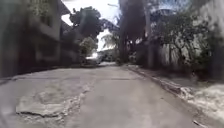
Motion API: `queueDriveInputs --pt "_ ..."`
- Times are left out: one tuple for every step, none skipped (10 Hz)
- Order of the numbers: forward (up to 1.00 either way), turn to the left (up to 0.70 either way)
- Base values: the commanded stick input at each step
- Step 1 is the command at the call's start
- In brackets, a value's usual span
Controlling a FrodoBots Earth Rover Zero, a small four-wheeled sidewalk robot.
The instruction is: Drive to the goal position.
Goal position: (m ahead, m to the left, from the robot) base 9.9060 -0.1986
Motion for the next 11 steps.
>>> queueDriveInputs --pt "0.99 0.00" --pt "0.98 0.00" --pt "0.99 0.00" --pt "0.99 0.00" --pt "0.99 0.00" --pt "0.99 0.00" --pt "0.99 0.00" --pt "0.99 0.00" --pt "0.98 0.00" --pt "0.98 0.00" --pt "0.99 0.00"
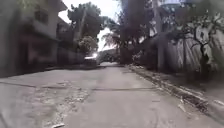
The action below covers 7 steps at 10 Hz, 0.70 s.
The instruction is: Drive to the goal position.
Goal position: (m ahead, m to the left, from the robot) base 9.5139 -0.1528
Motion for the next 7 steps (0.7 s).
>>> queueDriveInputs --pt "0.98 0.00" --pt "0.99 0.00" --pt "0.99 0.00" --pt "0.98 0.00" --pt "0.98 0.00" --pt "0.99 0.00" --pt "0.98 0.00"
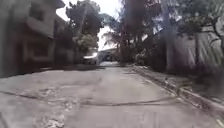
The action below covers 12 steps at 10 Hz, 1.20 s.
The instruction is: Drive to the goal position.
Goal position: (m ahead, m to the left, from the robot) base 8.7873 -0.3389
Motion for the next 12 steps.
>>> queueDriveInputs --pt "0.99 0.00" --pt "0.99 0.00" --pt "0.98 0.00" --pt "0.98 0.00" --pt "0.98 -0.02" --pt "0.98 -0.18" --pt "0.98 -0.26" --pt "0.98 -0.08" --pt "0.98 -0.03" --pt "0.98 -0.04" --pt "0.98 -0.04" --pt "0.98 -0.04"
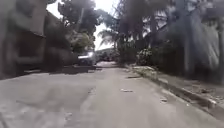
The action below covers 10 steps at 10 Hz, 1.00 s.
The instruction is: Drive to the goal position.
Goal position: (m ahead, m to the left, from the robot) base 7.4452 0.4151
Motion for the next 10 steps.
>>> queueDriveInputs --pt "0.99 0.00" --pt "0.99 0.00" --pt "0.98 0.00" --pt "0.99 0.00" --pt "0.98 0.00" --pt "0.98 0.00" --pt "0.99 0.00" --pt "0.98 0.00" --pt "0.99 0.00" --pt "1.00 0.00"
